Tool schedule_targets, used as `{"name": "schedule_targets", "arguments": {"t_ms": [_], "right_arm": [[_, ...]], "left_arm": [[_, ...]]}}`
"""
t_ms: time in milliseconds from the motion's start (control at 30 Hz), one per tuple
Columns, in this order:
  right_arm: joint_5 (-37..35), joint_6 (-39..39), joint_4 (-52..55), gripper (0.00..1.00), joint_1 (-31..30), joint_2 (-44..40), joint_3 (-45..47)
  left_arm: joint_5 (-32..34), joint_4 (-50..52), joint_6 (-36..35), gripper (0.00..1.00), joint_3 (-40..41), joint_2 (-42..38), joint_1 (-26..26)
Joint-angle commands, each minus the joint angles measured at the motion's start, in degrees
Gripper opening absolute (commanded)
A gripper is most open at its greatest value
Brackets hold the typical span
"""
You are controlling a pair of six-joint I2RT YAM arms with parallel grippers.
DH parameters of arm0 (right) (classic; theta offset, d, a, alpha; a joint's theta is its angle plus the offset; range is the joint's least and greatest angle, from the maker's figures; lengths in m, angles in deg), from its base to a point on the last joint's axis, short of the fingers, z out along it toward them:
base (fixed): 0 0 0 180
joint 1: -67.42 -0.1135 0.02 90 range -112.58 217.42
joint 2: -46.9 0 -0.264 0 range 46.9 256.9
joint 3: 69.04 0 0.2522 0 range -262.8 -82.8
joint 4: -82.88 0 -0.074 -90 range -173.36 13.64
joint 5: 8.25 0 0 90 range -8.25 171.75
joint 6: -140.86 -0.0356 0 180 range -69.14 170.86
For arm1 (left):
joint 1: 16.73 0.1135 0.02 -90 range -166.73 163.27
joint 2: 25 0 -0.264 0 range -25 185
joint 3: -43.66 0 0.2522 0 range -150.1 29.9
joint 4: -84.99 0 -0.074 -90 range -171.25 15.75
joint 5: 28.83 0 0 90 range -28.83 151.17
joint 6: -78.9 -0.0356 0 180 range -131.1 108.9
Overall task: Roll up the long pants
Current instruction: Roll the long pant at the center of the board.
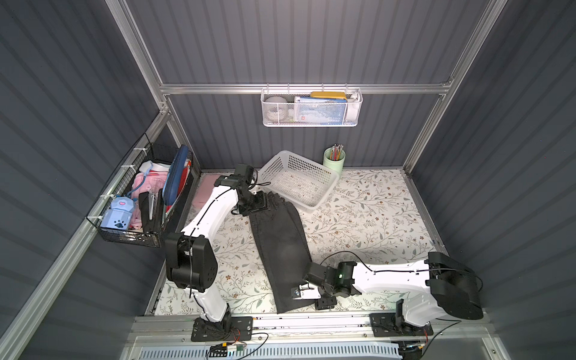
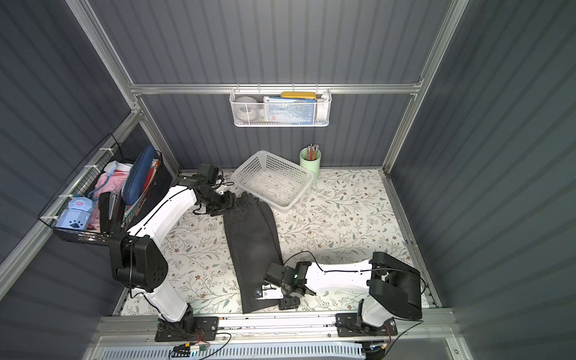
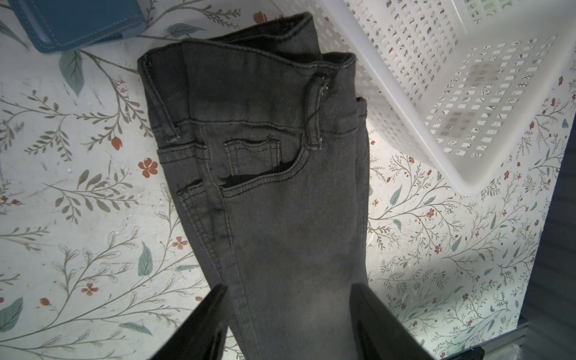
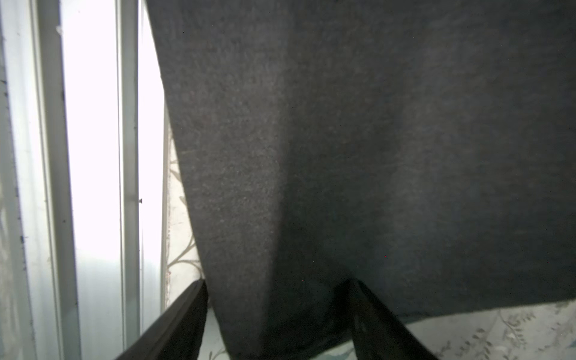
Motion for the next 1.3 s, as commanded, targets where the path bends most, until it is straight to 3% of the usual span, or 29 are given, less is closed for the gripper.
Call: {"name": "schedule_targets", "arguments": {"t_ms": [0,233,400,500,667,800,900,1167,1267], "right_arm": [[0.3,1.0,0.9,0.69,-0.4,0.6,0.0],[3.2,-1.5,2.7,0.33,-0.2,1.4,-3.0],[15.1,-4.6,10.0,0.17,6.4,3.2,-12.2],[25.5,-4.7,13.9,0.15,11.6,5.2,-16.6],[34.4,-1.3,21.5,0.13,16.4,12.2,-23.4],[39.0,0.9,25.9,0.12,18.0,17.9,-27.6],[41.2,-0.3,27.1,0.12,19.8,21.2,-30.7],[45.6,-6.3,23.3,0.10,24.2,27.5,-35.4],[49.3,-6.3,24.5,0.10,26.6,28.6,-37.1]], "left_arm": [[-1.3,1.2,-1.5,0.65,1.1,-1.3,1.3],[-2.8,0.4,-3.9,0.63,3.7,-2.4,1.5],[-5.0,-3.4,-7.1,0.59,9.4,-6.4,1.2],[-5.8,-5.0,-9.9,0.55,12.9,-10.2,0.6],[-13.1,-9.2,-12.3,0.45,19.9,-16.7,-0.6],[-19.5,-12.5,-12.9,0.25,26.3,-21.0,-1.6],[-19.5,-12.7,-13.5,0.09,30.4,-25.9,-2.4],[-17.9,-14.4,-15.9,0.11,37.8,-38.6,-2.9],[-18.8,-14.2,-19.0,0.32,39.1,-40.6,-3.6]]}}
